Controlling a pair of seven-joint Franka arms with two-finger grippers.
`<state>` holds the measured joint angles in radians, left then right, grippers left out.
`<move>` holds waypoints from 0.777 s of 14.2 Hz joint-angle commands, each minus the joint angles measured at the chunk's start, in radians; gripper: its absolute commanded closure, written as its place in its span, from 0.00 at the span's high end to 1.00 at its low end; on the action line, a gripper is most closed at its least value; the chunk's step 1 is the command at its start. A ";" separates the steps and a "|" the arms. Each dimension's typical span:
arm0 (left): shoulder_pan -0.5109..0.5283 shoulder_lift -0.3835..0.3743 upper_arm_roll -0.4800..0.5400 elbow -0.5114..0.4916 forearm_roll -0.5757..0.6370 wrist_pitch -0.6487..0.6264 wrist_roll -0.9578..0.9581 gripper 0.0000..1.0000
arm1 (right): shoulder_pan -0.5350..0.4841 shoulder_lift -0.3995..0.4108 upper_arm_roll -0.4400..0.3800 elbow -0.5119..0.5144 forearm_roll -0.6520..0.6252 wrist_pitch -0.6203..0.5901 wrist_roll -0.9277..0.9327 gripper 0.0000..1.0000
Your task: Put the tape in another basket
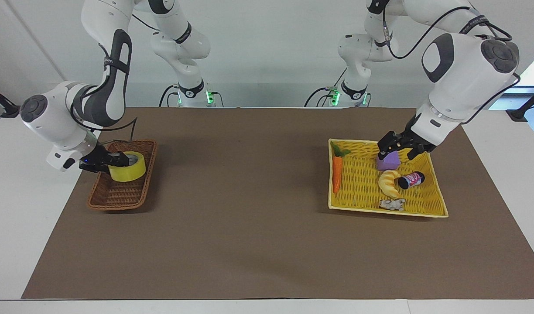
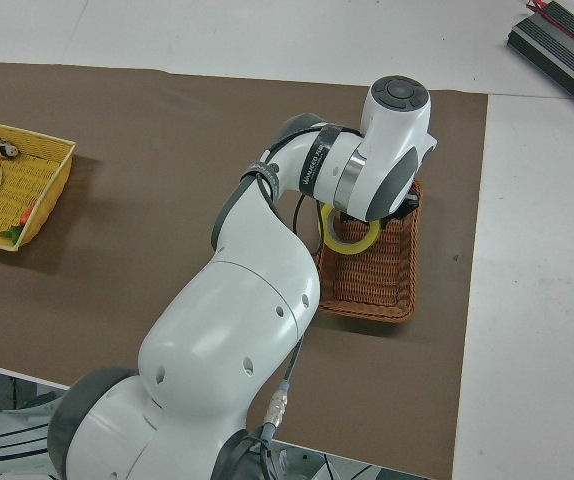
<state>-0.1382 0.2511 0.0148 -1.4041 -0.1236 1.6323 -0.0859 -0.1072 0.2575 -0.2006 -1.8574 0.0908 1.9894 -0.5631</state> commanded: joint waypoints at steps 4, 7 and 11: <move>0.049 -0.070 -0.012 -0.027 0.047 -0.080 0.126 1.00 | -0.043 0.039 0.007 -0.002 -0.020 0.028 -0.089 0.00; 0.049 -0.107 -0.013 -0.029 0.078 -0.107 0.169 1.00 | -0.040 0.039 0.007 -0.009 -0.020 0.028 -0.090 0.26; 0.052 -0.199 -0.013 -0.120 0.081 -0.082 0.169 1.00 | -0.046 0.042 0.007 -0.023 -0.020 0.058 -0.115 0.98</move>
<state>-0.0980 0.1367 0.0103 -1.4206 -0.0626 1.5288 0.0626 -0.1381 0.3076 -0.2040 -1.8625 0.0885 2.0215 -0.6487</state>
